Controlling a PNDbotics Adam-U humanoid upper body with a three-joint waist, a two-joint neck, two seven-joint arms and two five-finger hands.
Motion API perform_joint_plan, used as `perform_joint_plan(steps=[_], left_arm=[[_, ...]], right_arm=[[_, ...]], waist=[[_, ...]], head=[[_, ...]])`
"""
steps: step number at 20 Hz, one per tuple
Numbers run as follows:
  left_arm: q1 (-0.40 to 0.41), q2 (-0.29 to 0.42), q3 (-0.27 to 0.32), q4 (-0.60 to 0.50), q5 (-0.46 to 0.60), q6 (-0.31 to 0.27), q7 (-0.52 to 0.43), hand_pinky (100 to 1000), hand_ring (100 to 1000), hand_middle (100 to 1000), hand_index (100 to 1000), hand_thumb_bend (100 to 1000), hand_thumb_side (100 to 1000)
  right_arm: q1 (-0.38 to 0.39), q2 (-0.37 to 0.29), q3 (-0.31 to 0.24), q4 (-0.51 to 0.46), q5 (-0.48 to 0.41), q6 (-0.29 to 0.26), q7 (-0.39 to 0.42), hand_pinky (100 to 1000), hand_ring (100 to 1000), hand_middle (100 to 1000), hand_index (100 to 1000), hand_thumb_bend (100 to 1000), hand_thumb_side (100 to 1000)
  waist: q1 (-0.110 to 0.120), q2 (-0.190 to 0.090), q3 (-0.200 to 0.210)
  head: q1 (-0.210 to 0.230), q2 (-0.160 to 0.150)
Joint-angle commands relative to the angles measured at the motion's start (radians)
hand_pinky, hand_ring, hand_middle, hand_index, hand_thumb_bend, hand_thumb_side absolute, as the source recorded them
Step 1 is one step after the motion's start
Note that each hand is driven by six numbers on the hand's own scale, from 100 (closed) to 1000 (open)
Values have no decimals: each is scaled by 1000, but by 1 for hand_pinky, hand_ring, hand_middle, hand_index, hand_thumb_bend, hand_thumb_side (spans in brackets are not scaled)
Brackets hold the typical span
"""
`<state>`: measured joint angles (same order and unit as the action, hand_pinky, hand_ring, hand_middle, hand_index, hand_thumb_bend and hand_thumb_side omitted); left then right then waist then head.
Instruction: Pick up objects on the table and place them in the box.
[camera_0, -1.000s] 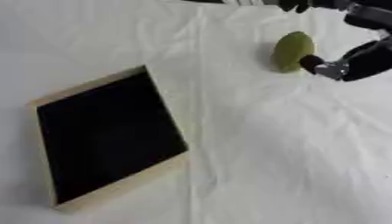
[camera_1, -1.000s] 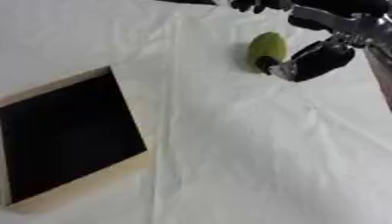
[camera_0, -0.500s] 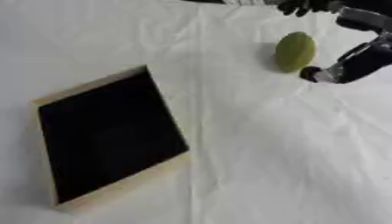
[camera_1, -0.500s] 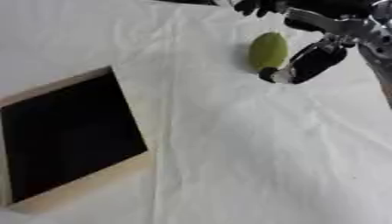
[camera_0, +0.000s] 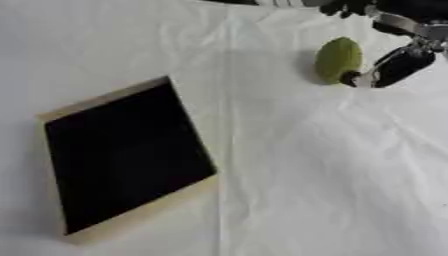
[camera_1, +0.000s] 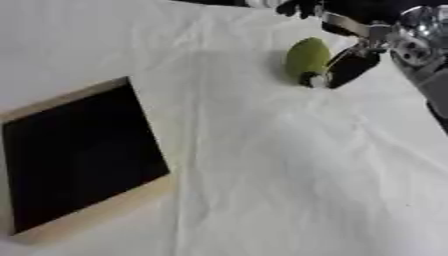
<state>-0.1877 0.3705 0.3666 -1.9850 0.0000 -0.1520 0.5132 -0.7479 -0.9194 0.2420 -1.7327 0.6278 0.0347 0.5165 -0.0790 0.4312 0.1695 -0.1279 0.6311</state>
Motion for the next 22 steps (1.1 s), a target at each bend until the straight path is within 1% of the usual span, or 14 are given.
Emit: perform_joint_plan(steps=[1, 6, 10, 18, 22], left_arm=[[-7, 15, 1, -15, -1, -1, -5, 493, 507, 546, 717, 312, 581], [-8, 15, 0, -15, -1, -1, -6, 494, 508, 547, 717, 310, 582], [-10, 13, -1, -15, 0, -1, -8, 494, 508, 547, 717, 310, 582], [-13, 11, -3, -15, 1, 0, -12, 494, 507, 547, 717, 308, 584], [-15, 8, -4, -15, 2, 1, -14, 494, 508, 547, 717, 306, 585]], right_arm=[[-21, -13, -6, 40, 22, -3, -9, 828, 852, 867, 972, 457, 100], [-30, -6, -3, 117, 41, -15, -6, 827, 855, 868, 973, 432, 100], [-38, -1, -9, 171, 51, -22, -6, 828, 855, 868, 968, 430, 100], [-56, 17, -10, 242, 58, -32, -14, 827, 853, 869, 967, 426, 100], [-76, 35, -10, 282, 68, -30, -32, 826, 851, 869, 966, 425, 100]], waist=[[6, -18, 1], [7, -16, 1], [8, -15, 3], [7, -10, 8], [6, -9, 12]], head=[[-3, -8], [-3, -10], [-4, -12], [-10, -14], [-13, -19]])
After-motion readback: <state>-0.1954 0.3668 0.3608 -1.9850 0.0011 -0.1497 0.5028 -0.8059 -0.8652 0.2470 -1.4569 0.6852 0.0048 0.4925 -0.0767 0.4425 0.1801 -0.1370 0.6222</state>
